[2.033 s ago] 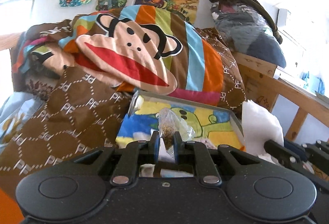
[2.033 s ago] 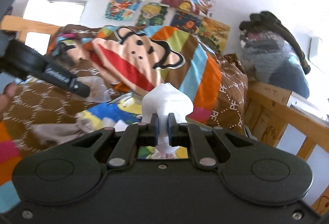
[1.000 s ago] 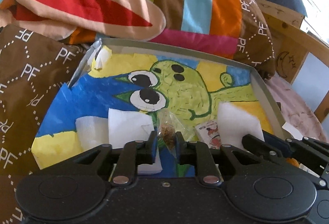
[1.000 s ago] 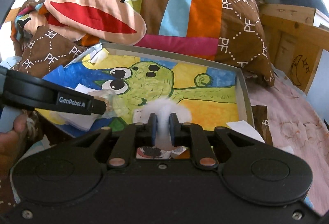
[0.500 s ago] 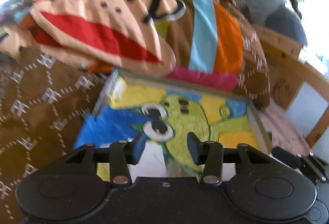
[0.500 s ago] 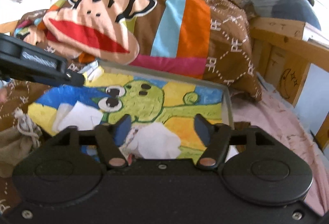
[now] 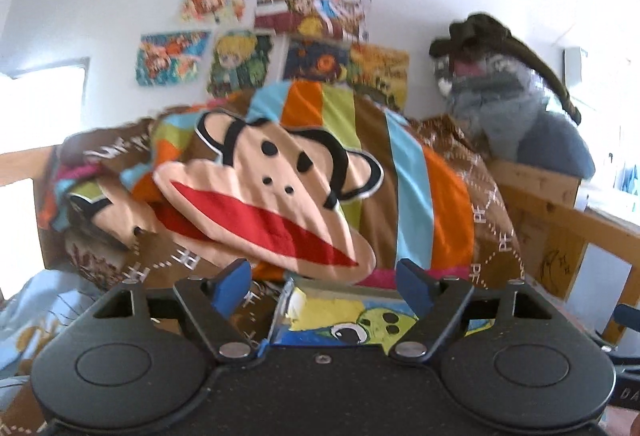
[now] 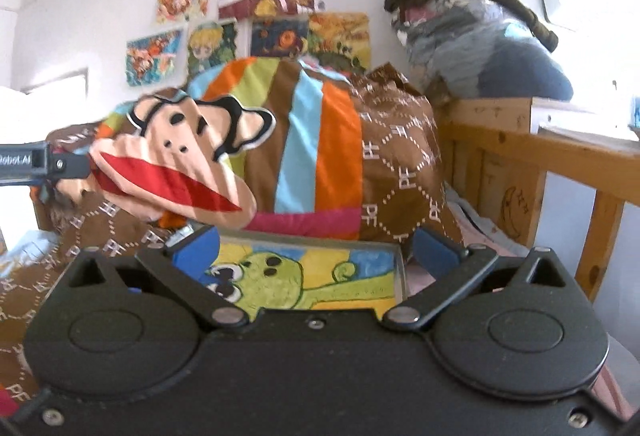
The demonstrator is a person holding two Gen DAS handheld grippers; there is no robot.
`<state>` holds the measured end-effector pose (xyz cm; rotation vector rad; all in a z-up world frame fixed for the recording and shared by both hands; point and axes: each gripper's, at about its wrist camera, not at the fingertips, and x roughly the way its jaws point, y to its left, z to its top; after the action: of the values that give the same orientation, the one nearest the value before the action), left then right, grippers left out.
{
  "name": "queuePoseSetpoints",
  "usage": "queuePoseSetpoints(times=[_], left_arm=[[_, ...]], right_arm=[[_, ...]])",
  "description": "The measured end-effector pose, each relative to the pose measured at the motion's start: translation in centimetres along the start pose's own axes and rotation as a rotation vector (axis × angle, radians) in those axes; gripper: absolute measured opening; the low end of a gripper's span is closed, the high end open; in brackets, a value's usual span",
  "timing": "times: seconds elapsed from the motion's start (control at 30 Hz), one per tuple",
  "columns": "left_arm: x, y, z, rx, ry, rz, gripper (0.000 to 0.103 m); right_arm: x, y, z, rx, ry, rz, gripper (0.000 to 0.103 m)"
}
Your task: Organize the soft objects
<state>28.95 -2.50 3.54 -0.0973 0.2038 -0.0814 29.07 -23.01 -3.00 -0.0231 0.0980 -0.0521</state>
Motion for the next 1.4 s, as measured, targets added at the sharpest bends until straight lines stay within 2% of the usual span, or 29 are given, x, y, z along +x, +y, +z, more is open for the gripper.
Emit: queuePoseSetpoints(times=[0.07, 0.33, 0.53, 0.93, 1.2, 1.4], left_arm=[[-1.7, 0.3, -0.2, 0.0, -0.021, 0.003, 0.089], [-7.1, 1.2, -1.2, 0.017, -0.04, -0.009, 0.089], [-10.6, 1.9, -2.1, 0.013, -0.057, -0.011, 0.095], [-17.5, 2.9, -3.9, 0.027, -0.081, -0.014, 0.097], [-20.9, 3.5, -5.8, 0.057, -0.036, -0.034, 0.098], [-22.8, 3.9, -7.0, 0.071, 0.0, -0.043, 0.098]], right_arm=[[-0.9, 0.2, 0.2, 0.012, -0.017, 0.003, 0.102], [-6.1, 2.0, -0.4, 0.008, -0.087, -0.001, 0.103], [-10.4, 3.0, -0.9, 0.027, -0.127, -0.011, 0.103], [-16.5, 4.3, -1.7, 0.016, -0.096, -0.02, 0.103], [-19.9, 4.6, -2.2, 0.065, -0.041, -0.036, 0.103], [-21.4, 5.5, -2.9, 0.02, 0.013, -0.039, 0.103]])
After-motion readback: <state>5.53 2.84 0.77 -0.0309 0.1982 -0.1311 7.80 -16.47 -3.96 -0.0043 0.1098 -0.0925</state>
